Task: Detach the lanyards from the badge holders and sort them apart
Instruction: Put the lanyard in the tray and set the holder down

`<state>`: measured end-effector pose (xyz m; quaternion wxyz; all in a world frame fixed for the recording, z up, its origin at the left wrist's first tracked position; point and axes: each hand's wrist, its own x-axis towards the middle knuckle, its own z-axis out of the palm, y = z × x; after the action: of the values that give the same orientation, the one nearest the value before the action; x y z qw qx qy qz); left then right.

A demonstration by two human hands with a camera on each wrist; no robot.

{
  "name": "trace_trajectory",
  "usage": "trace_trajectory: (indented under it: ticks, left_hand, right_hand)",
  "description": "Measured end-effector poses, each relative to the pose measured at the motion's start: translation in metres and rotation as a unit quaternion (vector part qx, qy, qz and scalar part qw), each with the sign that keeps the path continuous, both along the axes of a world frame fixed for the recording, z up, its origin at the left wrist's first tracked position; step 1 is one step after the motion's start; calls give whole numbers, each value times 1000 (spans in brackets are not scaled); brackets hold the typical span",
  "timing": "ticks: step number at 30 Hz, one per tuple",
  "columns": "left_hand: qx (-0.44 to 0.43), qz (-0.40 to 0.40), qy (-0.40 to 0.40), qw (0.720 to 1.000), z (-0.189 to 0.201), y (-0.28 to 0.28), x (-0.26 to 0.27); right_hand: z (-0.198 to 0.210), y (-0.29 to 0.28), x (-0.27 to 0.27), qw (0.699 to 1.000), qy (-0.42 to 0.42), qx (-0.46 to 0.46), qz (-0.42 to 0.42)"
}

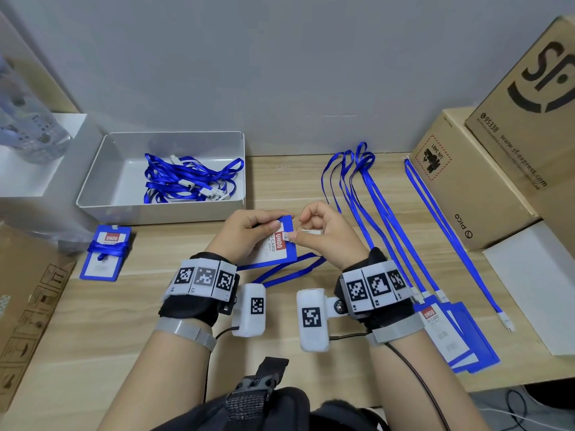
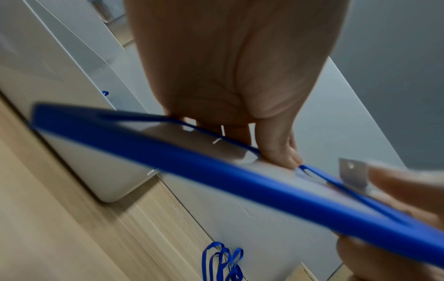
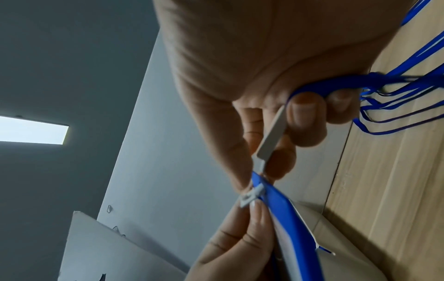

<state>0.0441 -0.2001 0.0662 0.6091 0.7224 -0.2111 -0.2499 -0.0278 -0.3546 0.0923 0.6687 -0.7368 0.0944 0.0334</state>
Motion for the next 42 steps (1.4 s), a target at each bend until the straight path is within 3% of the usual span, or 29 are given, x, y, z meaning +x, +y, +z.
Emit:
trace_trajectory:
  ticks: [8,23,30,36,39,42]
  left_hand:
    - [4,-11,-23,1000,1,-3,-2]
    - [49,2,-33,998,-3,3,3]
    - [94,-28,-40,994,2,-4,-2]
    - [-3,74,59,996,-9,-9,-2]
    - [-52,90,140,985,-14,-14,-5]
    - [-90,56,203,973,-14,-20,-7]
  right_hand:
    - [-3,6,1,995,-14,-102,-14]
    - [-2,-8,0,998,4,-54,5]
    - [-2,-6,4,993,-23,-117,4]
    - [-12,-6,3,988,-31,-94,-117]
    - [-21,-5,0,992,40,-67,-95]
    - [-29,-4,-7,992,72,-73,-76]
